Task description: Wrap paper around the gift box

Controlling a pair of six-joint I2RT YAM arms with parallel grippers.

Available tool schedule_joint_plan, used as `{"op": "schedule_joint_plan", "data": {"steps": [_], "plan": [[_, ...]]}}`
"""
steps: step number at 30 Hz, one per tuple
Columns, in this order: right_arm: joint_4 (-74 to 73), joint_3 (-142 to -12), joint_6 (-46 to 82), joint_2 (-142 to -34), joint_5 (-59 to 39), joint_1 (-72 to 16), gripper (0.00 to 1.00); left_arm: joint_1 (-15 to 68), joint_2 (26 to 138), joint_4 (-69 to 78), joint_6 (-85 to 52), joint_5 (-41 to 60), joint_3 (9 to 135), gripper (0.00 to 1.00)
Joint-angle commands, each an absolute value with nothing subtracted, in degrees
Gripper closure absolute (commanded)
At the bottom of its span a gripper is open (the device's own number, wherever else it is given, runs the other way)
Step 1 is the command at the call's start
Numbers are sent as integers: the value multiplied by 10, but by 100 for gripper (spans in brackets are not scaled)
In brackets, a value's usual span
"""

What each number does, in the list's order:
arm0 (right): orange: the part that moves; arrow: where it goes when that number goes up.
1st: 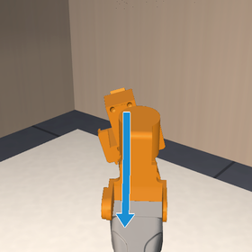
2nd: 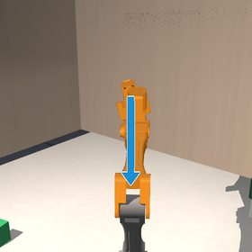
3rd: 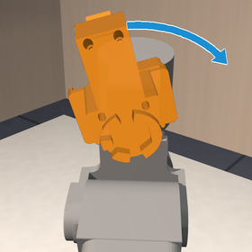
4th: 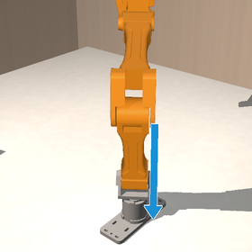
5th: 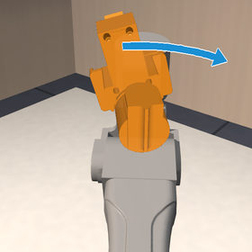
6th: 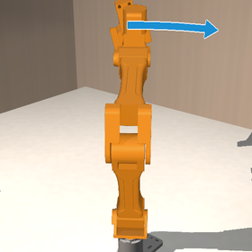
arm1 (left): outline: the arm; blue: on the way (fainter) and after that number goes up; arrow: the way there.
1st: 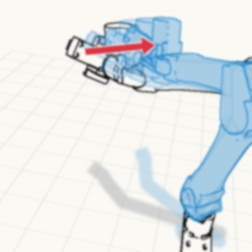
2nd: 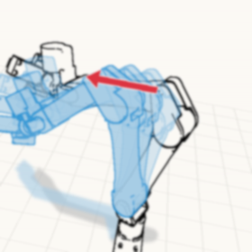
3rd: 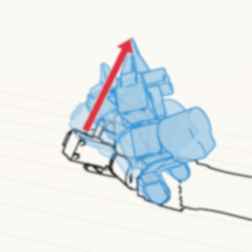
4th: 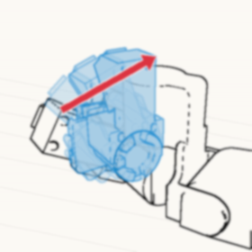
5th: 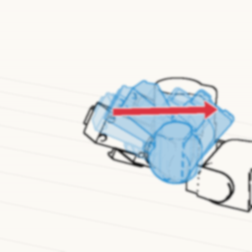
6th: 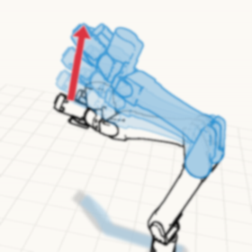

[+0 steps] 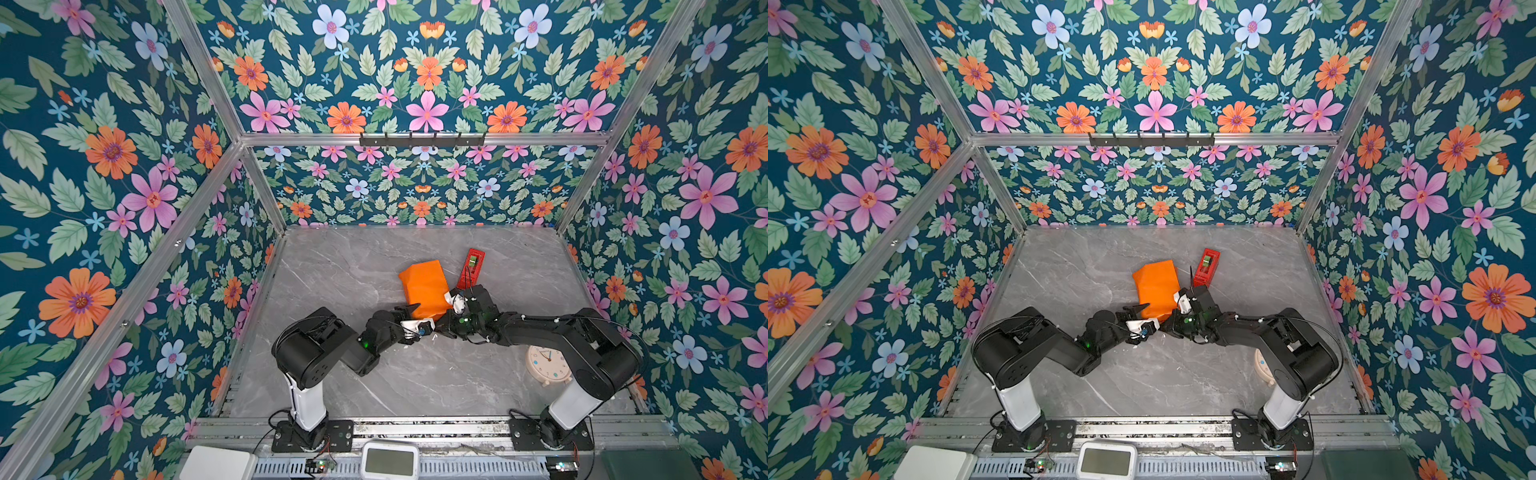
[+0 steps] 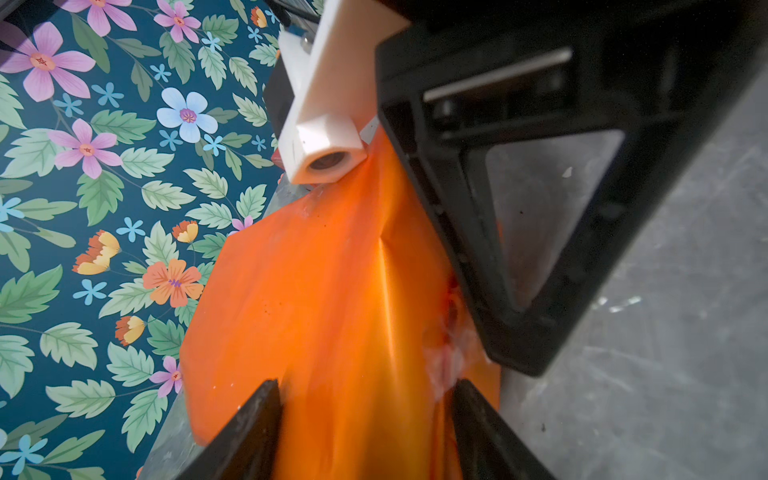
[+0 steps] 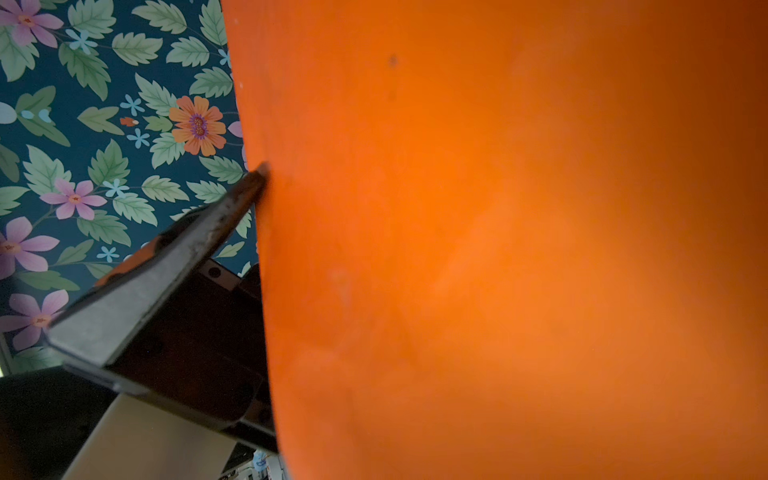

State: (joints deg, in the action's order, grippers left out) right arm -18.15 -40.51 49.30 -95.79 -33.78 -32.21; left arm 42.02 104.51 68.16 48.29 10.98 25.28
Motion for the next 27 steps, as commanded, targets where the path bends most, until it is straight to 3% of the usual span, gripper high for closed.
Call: {"op": "schedule_joint_plan", "data": {"steps": [1,8,19,27], "plan": [[-178,-410,502,-955,-319,-323,100,420,1049,629,479,109,253,33],[-163,-418,520,-955,-305,-323,100,420,1049,628,479,109,253,33],[-158,-429,562,-955,-293,-329,78,420,1049,627,480,110,253,33],[-146,-425,590,-927,-267,-329,73,420,1049,627,479,111,254,33]]}}
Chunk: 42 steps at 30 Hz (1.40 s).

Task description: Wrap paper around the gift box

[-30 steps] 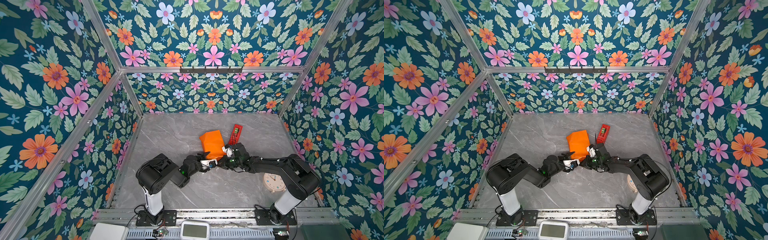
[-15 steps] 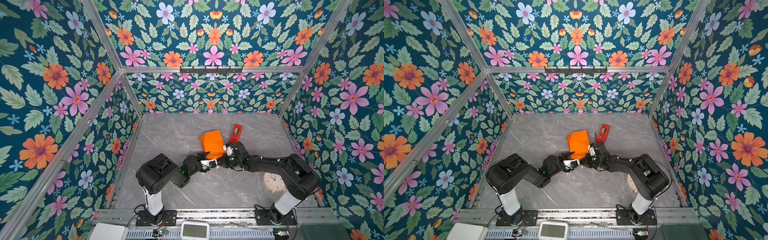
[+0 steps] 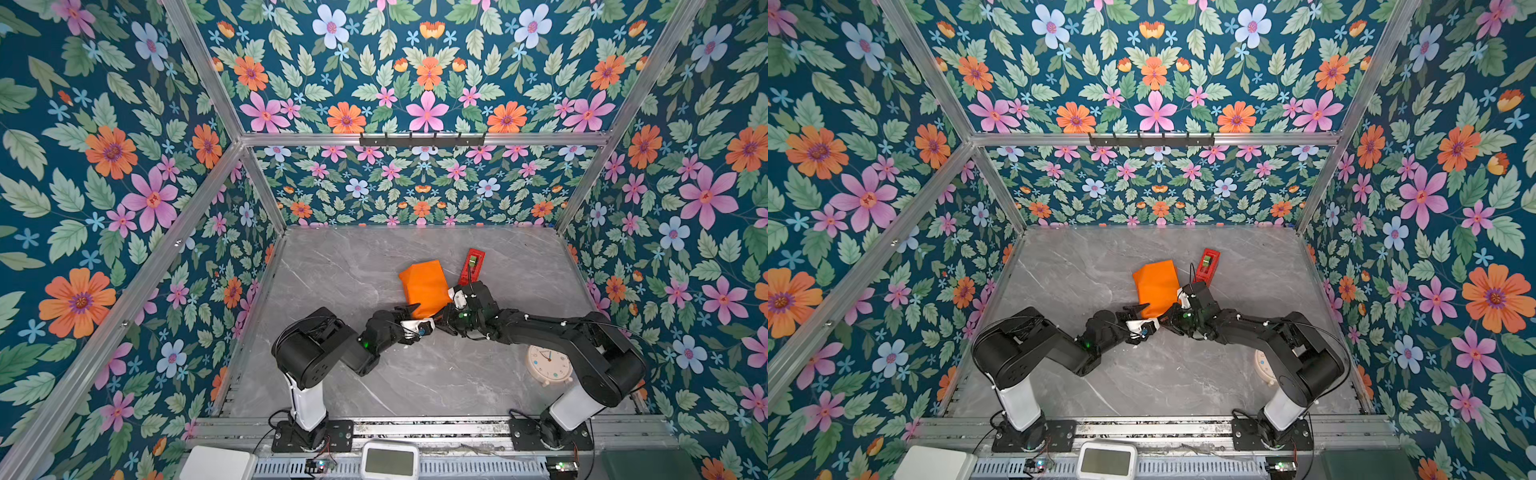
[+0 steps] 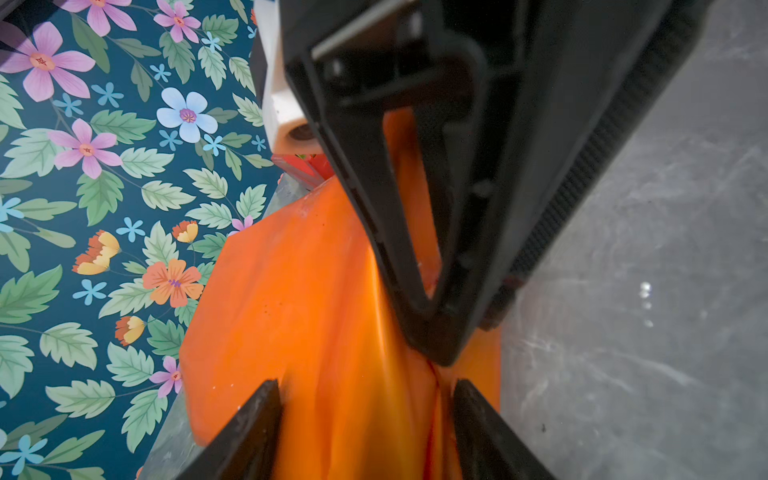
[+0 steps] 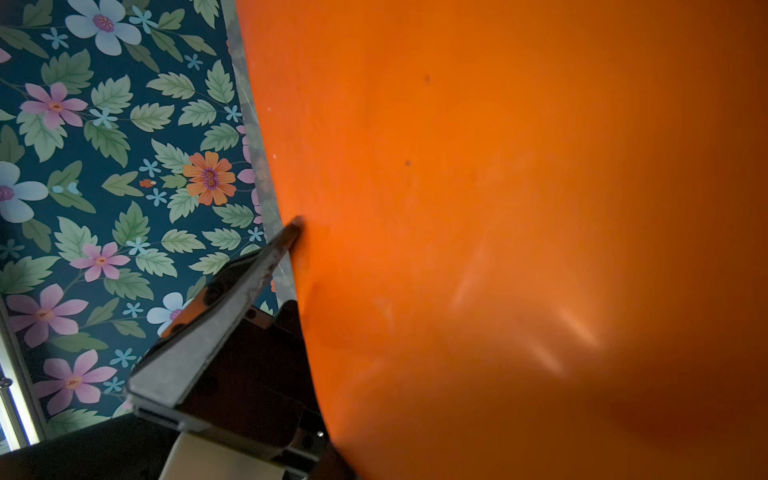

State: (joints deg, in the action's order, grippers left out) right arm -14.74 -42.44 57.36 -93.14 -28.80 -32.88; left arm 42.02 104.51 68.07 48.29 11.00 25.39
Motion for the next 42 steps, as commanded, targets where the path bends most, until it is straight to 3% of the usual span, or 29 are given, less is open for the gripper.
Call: {"op": "schedule_joint_plan", "data": {"steps": [1,35,41,42], "plan": [[-146,-426,592,-926,-265,-330,72,420,1049,627,479,111,255,33],[-105,-424,586,-923,-226,-335,57,421,1049,627,477,110,257,33],[-99,-420,586,-919,-225,-335,52,421,1049,628,477,109,256,33],[-98,-419,587,-919,-225,-334,45,421,1049,628,476,109,256,33]]}}
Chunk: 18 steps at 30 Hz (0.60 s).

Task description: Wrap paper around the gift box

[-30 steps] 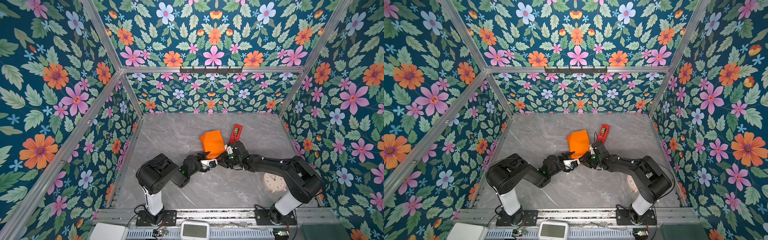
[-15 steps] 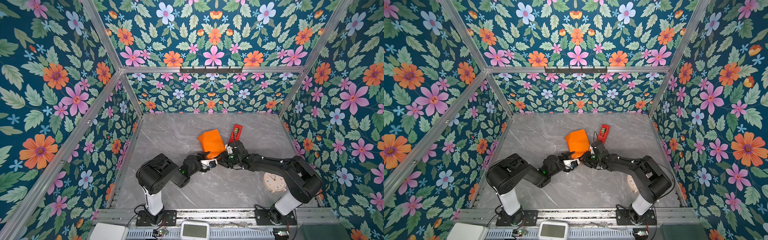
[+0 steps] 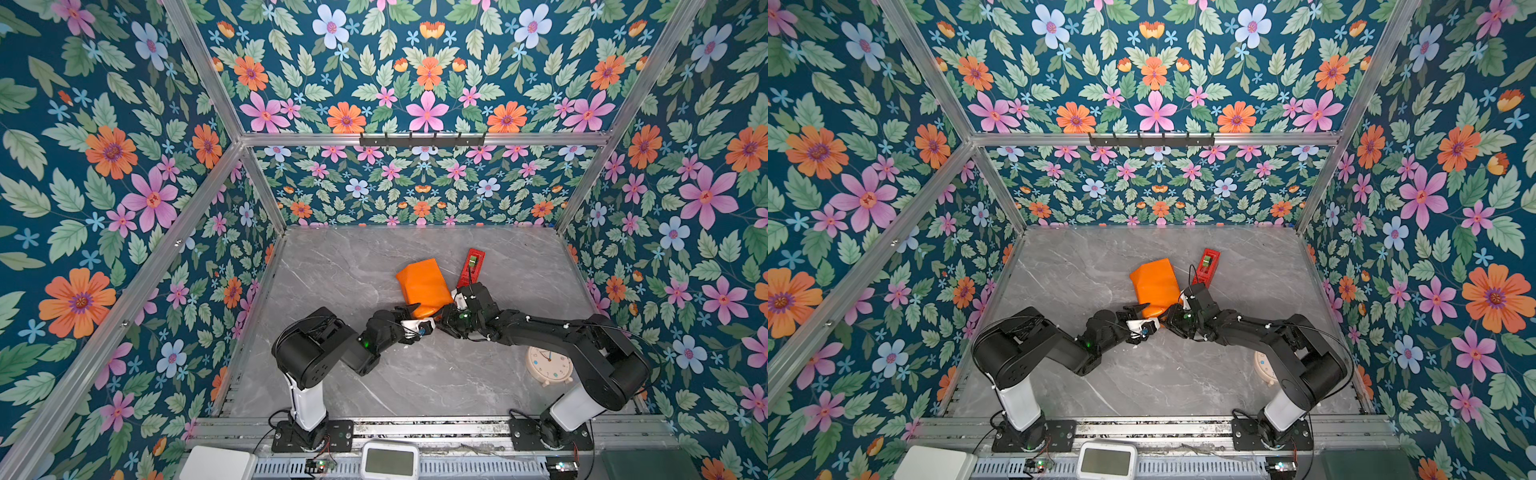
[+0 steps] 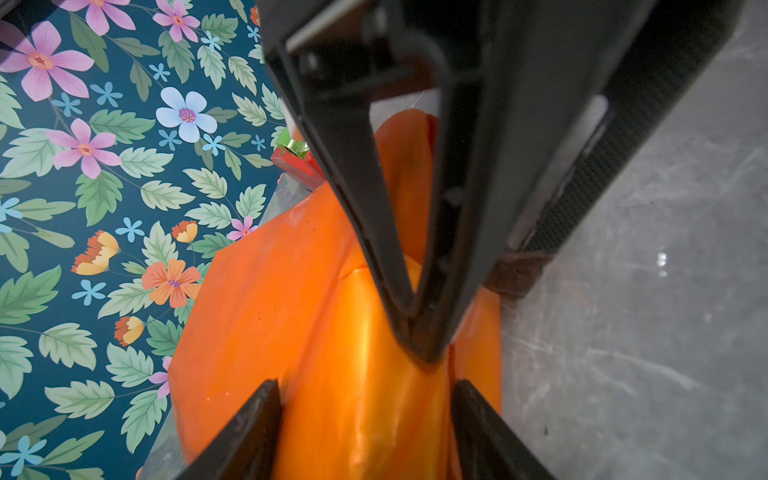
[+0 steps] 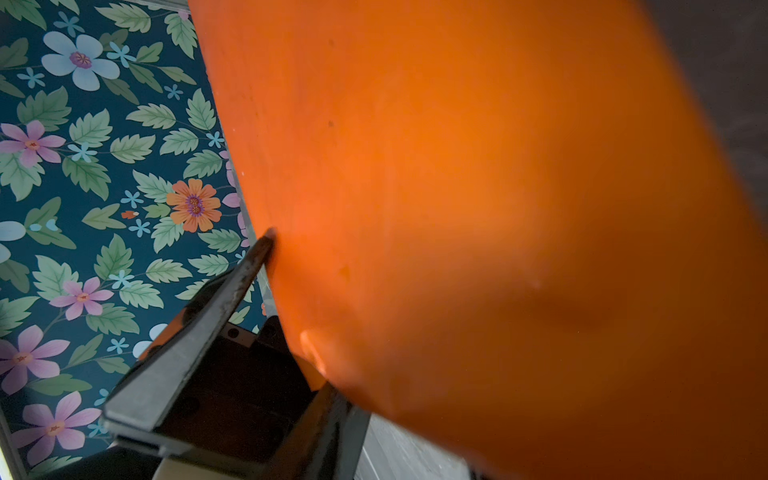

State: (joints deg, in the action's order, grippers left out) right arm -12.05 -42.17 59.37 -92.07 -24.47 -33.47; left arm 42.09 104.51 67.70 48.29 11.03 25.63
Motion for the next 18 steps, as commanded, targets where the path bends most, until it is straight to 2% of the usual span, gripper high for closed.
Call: {"op": "schedule_joint_plan", "data": {"steps": [1,18], "plan": [[-96,-419,588,-919,-224,-334,44,421,1049,628,477,110,256,33],[-79,-431,622,-931,-218,-332,34,421,1049,632,474,109,255,33]]}}
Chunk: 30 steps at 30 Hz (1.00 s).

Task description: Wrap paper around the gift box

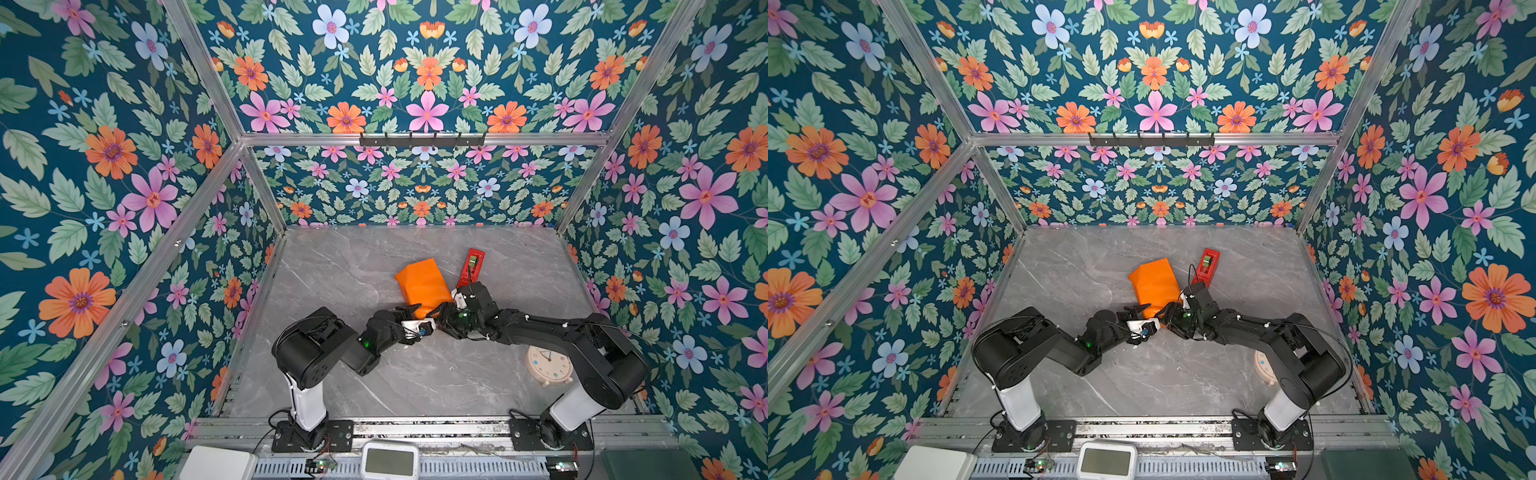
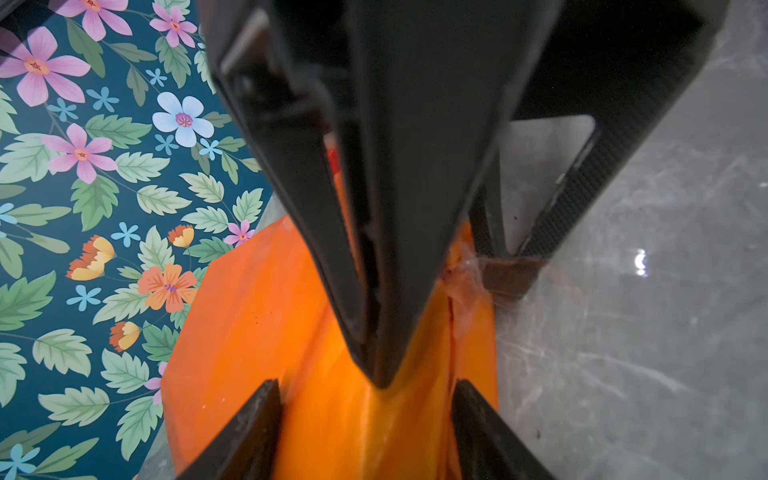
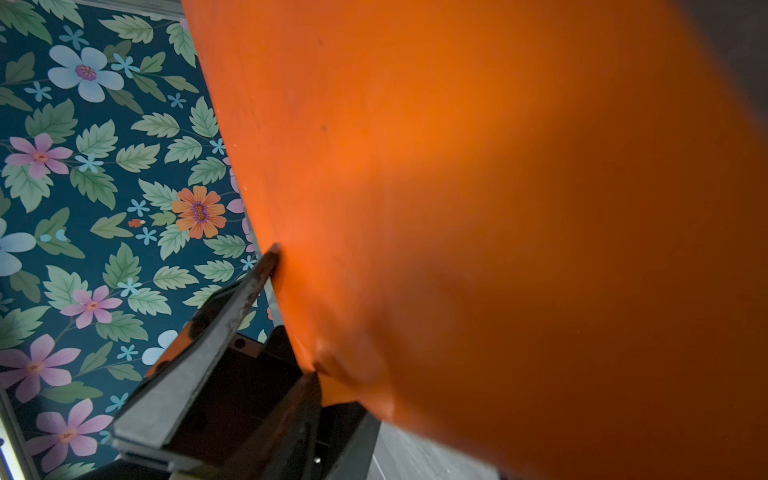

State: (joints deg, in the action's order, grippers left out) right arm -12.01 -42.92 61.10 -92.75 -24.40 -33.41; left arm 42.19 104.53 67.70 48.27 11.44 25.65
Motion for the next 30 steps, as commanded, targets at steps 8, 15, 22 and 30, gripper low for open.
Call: {"op": "schedule_joint_plan", "data": {"steps": [8,15,22,30], "plan": [[-106,-411,692,-933,-209,-327,32,421,1050,635,474,109,255,33],[-129,-398,742,-925,-189,-327,30,421,1049,636,472,110,254,33],[-107,-387,754,-911,-170,-326,29,421,1050,637,472,108,254,33],[-120,-372,784,-910,-163,-326,28,421,1050,637,472,108,255,33]]}}
